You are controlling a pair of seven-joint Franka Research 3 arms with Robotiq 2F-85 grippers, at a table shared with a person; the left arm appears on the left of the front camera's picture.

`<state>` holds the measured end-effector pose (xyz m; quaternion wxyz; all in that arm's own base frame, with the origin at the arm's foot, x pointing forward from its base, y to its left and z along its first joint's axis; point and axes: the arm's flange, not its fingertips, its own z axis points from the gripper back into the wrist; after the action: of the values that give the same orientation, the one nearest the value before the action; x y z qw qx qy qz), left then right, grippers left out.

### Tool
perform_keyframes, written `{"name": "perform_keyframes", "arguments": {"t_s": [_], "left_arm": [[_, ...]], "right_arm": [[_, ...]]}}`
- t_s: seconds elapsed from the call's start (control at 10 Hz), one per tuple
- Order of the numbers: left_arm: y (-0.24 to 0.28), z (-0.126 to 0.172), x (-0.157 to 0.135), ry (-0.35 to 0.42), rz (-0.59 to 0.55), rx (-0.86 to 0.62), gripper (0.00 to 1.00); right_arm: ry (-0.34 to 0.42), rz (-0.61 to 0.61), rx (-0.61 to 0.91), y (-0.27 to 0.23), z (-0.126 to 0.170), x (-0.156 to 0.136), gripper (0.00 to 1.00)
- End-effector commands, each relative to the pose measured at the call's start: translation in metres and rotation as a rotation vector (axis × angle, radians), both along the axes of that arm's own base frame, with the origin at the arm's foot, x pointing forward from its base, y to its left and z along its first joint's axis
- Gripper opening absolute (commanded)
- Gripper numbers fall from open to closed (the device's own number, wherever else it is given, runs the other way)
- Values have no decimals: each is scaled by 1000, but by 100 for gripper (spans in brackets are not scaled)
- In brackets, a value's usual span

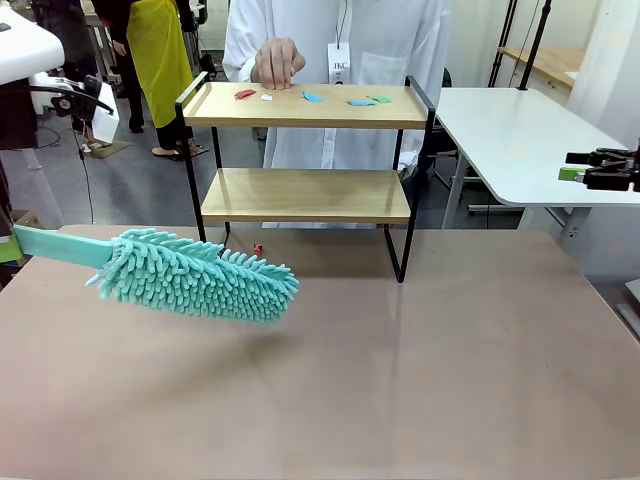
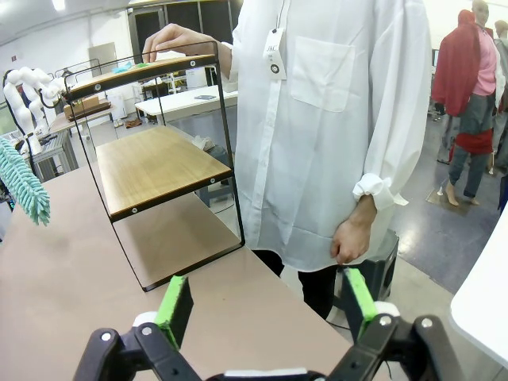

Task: Clean the shelf.
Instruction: Clean the specific section of the Shelf indicated by the human with the Duster.

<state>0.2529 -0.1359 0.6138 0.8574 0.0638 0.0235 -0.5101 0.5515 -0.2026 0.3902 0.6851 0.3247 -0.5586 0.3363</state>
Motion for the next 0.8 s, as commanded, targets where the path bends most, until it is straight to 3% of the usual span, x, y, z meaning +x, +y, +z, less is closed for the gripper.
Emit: {"name": "perform_keyframes", "arguments": {"t_s": [0.0, 0.2, 0.3, 0.7], "left_arm": [[3, -2, -2, 0, -2, -17, 13], [0, 0, 0, 0, 0, 0, 13], [1, 10, 3, 20, -11, -91, 13], [-12, 85, -3, 49, -14, -365, 13]], "right_arm": [[-5, 1, -3, 2, 3, 0, 100], [-5, 1, -3, 2, 3, 0, 100], [-5, 1, -3, 2, 3, 0, 100], [-5, 1, -3, 2, 3, 0, 100]]}}
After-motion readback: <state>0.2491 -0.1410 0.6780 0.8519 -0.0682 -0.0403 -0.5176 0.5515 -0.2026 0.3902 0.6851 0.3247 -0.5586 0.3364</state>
